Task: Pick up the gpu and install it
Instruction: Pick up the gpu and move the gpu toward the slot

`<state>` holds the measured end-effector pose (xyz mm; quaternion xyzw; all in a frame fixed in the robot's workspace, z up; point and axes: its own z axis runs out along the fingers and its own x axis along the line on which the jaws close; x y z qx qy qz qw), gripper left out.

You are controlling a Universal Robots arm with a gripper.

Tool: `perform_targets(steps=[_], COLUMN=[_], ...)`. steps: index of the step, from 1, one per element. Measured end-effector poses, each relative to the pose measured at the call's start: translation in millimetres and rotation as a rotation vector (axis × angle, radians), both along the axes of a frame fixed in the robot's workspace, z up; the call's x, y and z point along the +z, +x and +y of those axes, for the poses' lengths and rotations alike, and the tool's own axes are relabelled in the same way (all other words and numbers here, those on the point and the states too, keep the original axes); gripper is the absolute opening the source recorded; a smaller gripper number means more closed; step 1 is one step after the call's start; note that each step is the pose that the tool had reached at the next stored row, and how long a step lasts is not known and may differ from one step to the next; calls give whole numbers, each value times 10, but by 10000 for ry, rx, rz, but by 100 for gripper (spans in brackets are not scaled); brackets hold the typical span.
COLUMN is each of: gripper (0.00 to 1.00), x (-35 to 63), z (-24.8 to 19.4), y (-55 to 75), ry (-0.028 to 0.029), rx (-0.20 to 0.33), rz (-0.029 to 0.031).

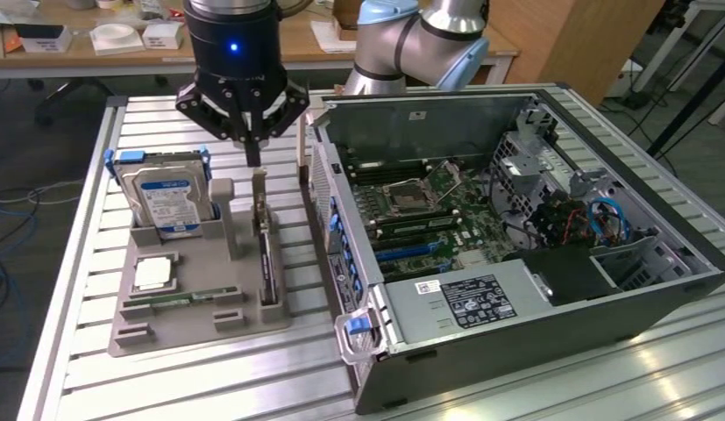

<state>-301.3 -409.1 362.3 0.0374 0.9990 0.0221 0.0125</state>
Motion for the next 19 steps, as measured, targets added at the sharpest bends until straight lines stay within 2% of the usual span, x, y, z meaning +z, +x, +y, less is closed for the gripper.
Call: perform_targets(steps=[9,10,11,13,16,17,19], gripper=[11,17,17,29,35,42,42], x=[-3,-3,-3,-3,-3,-3,-3], z=[-5,-5,-5,-5,-5,-5,-5], y=[0,0,0,0,0,0,0], ry=[0,0,0,-1,0,0,0], rx=[0,0,0,0,0,0,0], rz=[0,0,0,0,0,0,0])
